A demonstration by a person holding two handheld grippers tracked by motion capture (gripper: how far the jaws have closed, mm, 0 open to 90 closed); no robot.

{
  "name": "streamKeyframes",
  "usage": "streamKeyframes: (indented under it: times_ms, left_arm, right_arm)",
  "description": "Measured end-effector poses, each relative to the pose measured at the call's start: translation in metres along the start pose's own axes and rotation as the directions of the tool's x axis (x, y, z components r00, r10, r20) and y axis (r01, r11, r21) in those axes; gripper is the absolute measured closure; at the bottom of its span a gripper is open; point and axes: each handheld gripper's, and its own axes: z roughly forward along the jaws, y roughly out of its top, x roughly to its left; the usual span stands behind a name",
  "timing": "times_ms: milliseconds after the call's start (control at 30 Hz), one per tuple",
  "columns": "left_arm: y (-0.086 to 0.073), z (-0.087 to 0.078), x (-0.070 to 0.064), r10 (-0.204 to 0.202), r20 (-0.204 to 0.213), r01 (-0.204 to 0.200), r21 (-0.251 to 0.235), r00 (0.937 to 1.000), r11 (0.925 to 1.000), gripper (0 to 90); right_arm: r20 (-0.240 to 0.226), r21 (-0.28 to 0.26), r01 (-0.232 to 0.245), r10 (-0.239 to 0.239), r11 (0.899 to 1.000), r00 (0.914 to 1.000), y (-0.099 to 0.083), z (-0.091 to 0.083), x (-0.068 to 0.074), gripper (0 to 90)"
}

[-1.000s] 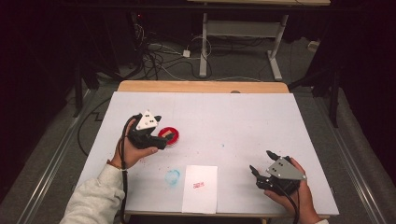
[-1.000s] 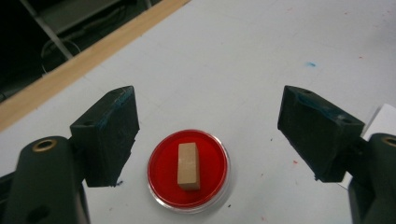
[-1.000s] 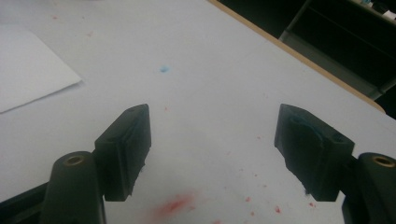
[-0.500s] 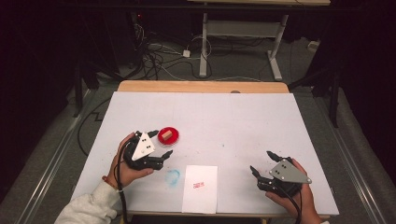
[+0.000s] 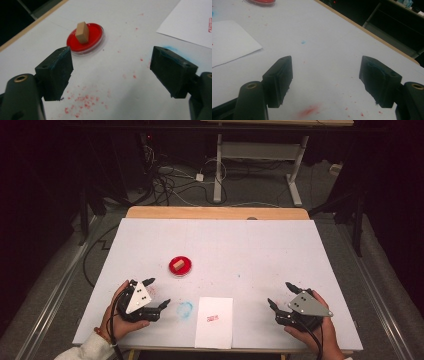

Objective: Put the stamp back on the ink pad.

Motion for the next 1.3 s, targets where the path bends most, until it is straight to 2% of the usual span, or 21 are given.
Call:
streamKeyframes:
  times_ms: [67, 200, 533, 867, 1000, 1300]
  left_arm:
    - [-0.0043, -0.0005, -0.0019, -0.019, 0.022, 0.018, 0.008, 0.9996, 0.9998, 18.0]
    - [-0.0061, -0.0011, -0.0058, -0.012, 0.034, 0.011, 0.014, 0.9993, 0.9998, 17.9]
    - [-0.0067, -0.0055, -0.0058, -0.005, 0.028, 0.005, 0.004, 0.9996, 1.0, 17.9]
    - [-0.0072, -0.0011, -0.0059, -0.006, 0.042, 0.005, 0.032, 0.9991, 0.9995, 17.9]
    - [-0.0073, -0.0012, -0.0056, -0.011, 0.047, 0.01, 0.026, 0.9988, 0.9996, 17.9]
    - [-0.0076, 0.0021, -0.0031, -0.022, 0.039, 0.021, 0.04, 0.999, 0.999, 17.9]
  right_arm:
    - [0.003, -0.008, -0.003, 0.003, 1.0, 1.0, 0.0004, -0.0003, 0.0002, 27.7]
    - [0.011, -0.012, 0.005, -0.005, 1.0, 0.9999, 0.001, -0.0004, 0.0015, 27.7]
    - [0.035, -0.031, 0.02, -0.019, 0.999, 0.9992, 0.0042, -0.0061, 0.0063, 28.4]
    - [0.022, -0.019, 0.017, -0.016, 1.0, 0.9996, 0.0022, -0.0036, 0.0045, 28.3]
    - [0.021, -0.017, 0.017, -0.017, 1.0, 0.9996, 0.0025, -0.0034, 0.0053, 28.2]
    - [0.013, -0.005, 0.013, -0.013, 1.0, 0.9998, 0.0006, -0.0007, 0.0039, 27.6]
